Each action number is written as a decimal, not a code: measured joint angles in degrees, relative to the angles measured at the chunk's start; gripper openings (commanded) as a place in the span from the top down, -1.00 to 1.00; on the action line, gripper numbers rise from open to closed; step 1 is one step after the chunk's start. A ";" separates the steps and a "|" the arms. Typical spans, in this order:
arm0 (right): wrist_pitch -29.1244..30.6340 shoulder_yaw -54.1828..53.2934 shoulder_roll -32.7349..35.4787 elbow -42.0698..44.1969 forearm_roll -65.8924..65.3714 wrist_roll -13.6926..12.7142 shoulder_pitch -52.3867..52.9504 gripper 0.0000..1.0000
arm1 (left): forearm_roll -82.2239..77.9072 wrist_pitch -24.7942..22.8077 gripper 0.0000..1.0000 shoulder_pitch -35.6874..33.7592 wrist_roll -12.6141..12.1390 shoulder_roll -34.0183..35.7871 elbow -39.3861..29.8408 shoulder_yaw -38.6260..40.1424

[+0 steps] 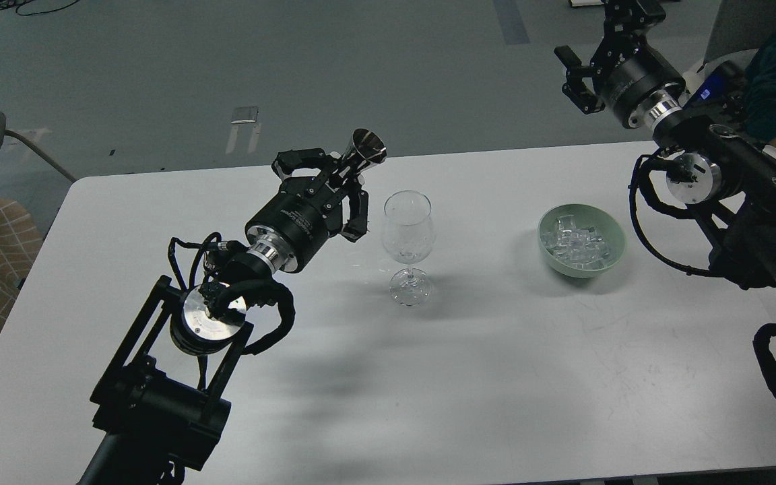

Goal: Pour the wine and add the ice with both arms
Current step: 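Tilt the jigger over the wine glass with the left gripper to pour, then bring the jigger back and set it upright on the table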

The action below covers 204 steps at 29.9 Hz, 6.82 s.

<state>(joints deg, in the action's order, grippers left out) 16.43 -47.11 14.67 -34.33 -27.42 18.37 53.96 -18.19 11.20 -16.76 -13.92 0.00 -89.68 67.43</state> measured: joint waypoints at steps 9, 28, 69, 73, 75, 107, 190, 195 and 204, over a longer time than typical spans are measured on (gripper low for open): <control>0.00 0.00 -0.06 -0.03 0.00 0.00 0.00 -1.00 | -4.00 -0.77 1.00 0.25 0.33 0.00 0.03 -0.47; 0.00 0.00 -0.08 -0.08 0.00 0.00 0.00 -1.00 | -11.86 -5.34 1.00 0.66 2.55 0.00 0.53 -1.31; 0.00 0.00 0.10 -0.12 0.00 0.00 -0.06 -1.00 | -24.83 -6.46 1.00 0.57 8.75 0.16 3.54 -4.23; 0.00 0.00 0.05 -0.12 0.00 0.00 -0.15 -1.00 | -26.69 -6.46 1.00 0.73 10.11 0.20 3.62 -4.76; 0.00 0.00 0.03 -0.12 0.00 0.00 -0.16 -1.00 | -27.64 -6.46 1.00 0.75 10.89 0.26 3.63 -5.63; 0.00 0.00 -0.03 -0.12 0.06 0.00 -0.34 -1.00 | -42.41 -5.89 1.00 2.05 17.43 0.97 3.99 -8.63; -0.08 0.00 -0.16 -0.13 0.00 0.00 -0.79 -1.00 | 16.74 -13.67 0.15 11.17 5.72 5.13 19.87 21.43; -0.08 0.00 -0.14 -0.13 0.00 0.00 -0.83 -1.00 | 16.73 -13.62 0.09 10.98 5.68 5.17 20.42 21.18; -0.18 0.00 -0.14 -0.13 0.00 0.00 -0.86 -1.00 | 16.60 -13.40 -0.03 10.62 5.70 5.46 21.20 20.95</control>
<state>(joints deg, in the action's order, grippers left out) 16.26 -47.11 14.52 -34.46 -27.42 18.36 53.10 -1.59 -2.21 -6.13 -8.22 5.46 -68.48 88.37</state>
